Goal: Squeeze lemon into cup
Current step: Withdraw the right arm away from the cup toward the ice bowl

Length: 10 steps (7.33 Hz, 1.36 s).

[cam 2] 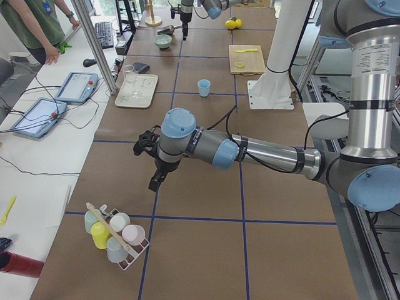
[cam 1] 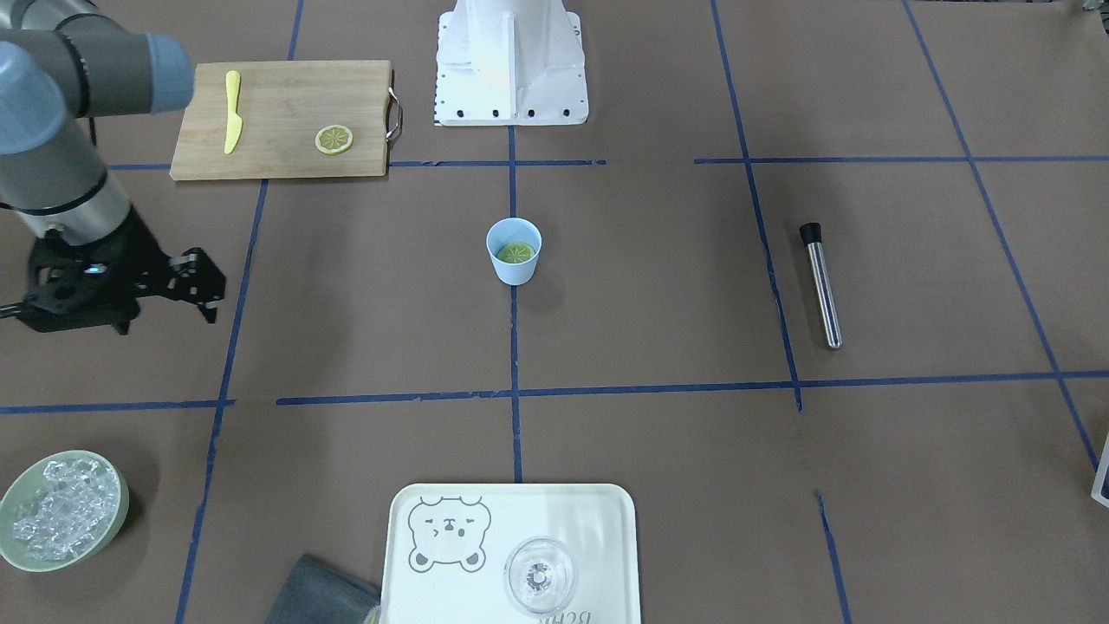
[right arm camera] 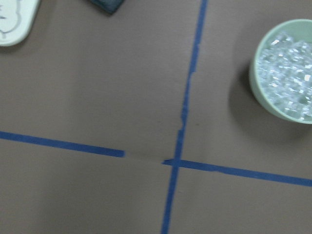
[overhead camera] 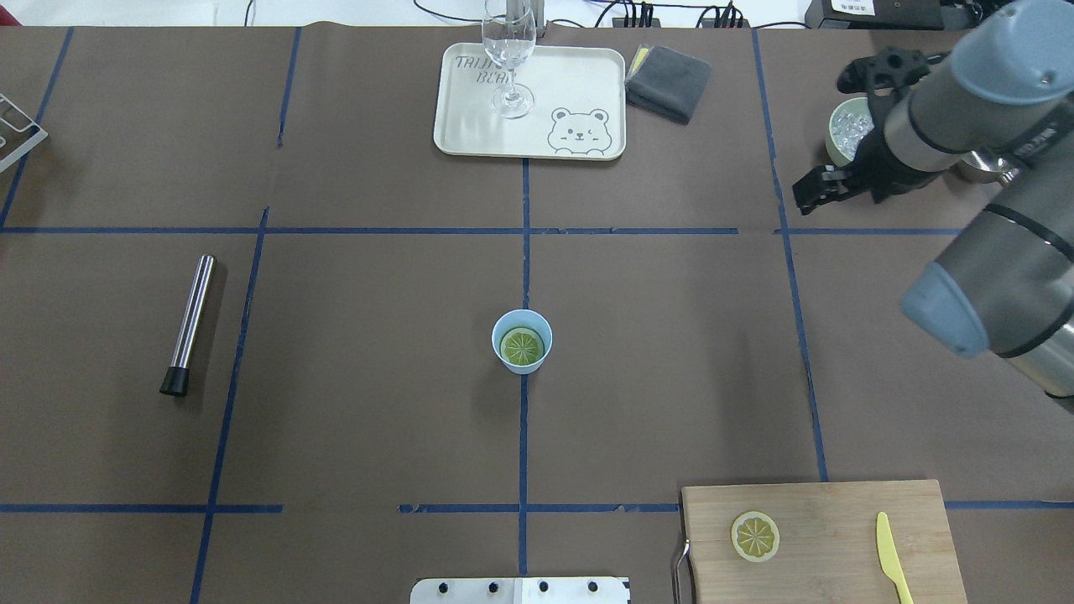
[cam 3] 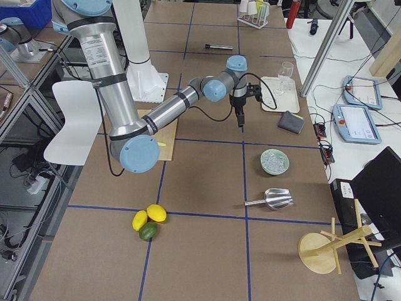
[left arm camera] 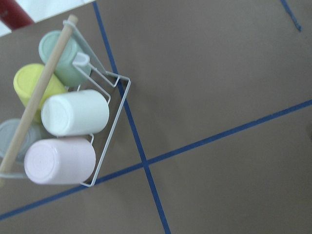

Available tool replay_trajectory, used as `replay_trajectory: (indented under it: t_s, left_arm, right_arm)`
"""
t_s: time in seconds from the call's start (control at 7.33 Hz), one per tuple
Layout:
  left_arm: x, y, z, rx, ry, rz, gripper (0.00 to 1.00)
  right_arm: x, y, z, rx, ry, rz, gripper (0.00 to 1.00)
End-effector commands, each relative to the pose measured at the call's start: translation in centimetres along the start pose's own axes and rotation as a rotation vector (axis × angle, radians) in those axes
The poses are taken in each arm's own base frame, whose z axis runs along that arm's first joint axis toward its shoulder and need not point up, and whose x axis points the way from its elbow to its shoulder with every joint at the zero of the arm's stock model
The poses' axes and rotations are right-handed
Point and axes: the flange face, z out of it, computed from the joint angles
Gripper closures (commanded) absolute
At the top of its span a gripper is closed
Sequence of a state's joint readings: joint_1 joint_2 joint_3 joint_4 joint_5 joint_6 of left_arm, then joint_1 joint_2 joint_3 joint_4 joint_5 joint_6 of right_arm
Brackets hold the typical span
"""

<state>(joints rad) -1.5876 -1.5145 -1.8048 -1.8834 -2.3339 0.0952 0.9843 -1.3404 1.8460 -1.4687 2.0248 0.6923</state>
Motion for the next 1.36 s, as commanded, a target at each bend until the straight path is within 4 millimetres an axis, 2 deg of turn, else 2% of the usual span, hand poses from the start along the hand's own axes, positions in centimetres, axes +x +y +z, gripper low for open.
replay_trajectory:
  t_s: [0.0,0.14,0.27,0.41,0.55,0.68,0.82,0.95,1.23]
  left_arm:
    - [-0.7,-1.2,0.8,0.113,-0.001,0.064,0.00]
    - [0.1,-1.9,0.0,0.139,0.007,-0.032,0.00]
    - [0.5,-2.0,0.1,0.145,0.039,-0.039,0.00]
    - [2.4,-3.0,-0.6,0.177,0.080,0.027,0.00]
    - [5.6,-3.4,0.9,0.161,0.156,0.081,0.00]
    - [9.8,-4.2,4.6,0.091,0.225,0.076,0.00]
    - [12.0,-4.5,6.1,0.084,0.189,0.021,0.00]
    - [14.0,-4.6,8.1,0.056,0.179,-0.006,0.00]
    - [19.9,-5.8,13.8,-0.004,0.140,-0.194,0.03]
  right_arm:
    - [13.4,1.7,-2.3,0.054,0.001,-0.024,0.00]
    - [18.6,1.4,-4.4,0.011,-0.031,-0.004,0.00]
    - [23.1,2.3,-5.7,-0.035,-0.014,-0.055,0.00]
    - [27.8,3.1,-7.4,-0.105,0.017,-0.113,0.00]
    - [30.1,4.7,-7.2,-0.199,0.027,-0.124,0.00]
    - [32.8,8.6,-5.4,-0.258,0.029,-0.073,0.00]
    - [33.9,10.0,-4.8,-0.258,0.033,-0.064,0.00]
    - [34.1,10.1,-4.8,-0.245,0.035,-0.059,0.00]
    - [34.1,10.0,-4.7,-0.245,0.037,-0.031,0.00]
